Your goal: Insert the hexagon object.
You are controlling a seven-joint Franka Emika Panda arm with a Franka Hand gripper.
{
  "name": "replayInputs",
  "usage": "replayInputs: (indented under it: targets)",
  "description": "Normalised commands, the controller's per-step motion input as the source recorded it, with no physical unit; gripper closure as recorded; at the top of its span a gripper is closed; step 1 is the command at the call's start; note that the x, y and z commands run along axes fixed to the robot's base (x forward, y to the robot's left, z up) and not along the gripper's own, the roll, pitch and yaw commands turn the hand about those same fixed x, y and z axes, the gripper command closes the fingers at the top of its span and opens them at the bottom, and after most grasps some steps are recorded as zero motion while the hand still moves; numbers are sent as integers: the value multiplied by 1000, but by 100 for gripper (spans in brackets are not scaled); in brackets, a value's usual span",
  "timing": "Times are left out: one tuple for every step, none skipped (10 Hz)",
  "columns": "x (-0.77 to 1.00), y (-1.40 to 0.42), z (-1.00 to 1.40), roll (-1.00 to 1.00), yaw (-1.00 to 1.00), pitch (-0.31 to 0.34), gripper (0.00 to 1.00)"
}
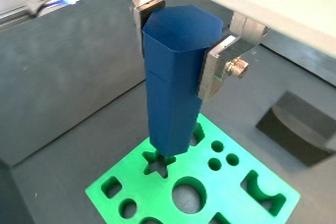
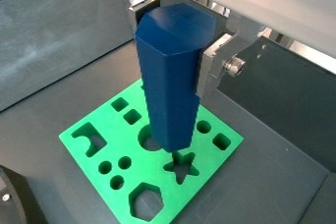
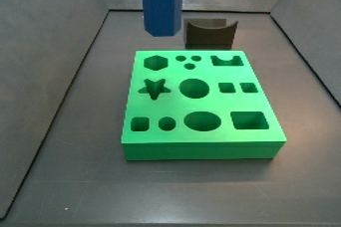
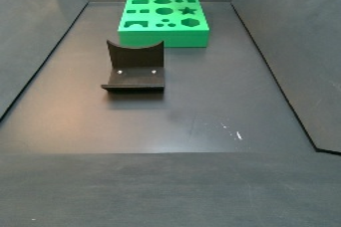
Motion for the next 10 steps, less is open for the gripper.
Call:
replayInputs:
  targets:
    - [0, 0, -251, 4, -1000, 0, 100]
    - [0, 0, -317, 0, -1000, 0, 100]
    - [-29, 0, -423, 0, -1000, 0, 100]
    - [-120, 86, -491, 0, -926, 0, 100]
    - [-77, 429, -557, 0, -600, -23, 100]
    - [89, 677, -531, 19, -346, -11, 100]
    - [134, 763, -471, 19, -97, -1, 100]
    - [37, 697, -463, 7, -186, 0, 100]
    - [0, 394, -434, 0, -411, -34, 100]
    - [-20, 143, -406, -29, -463, -80, 100]
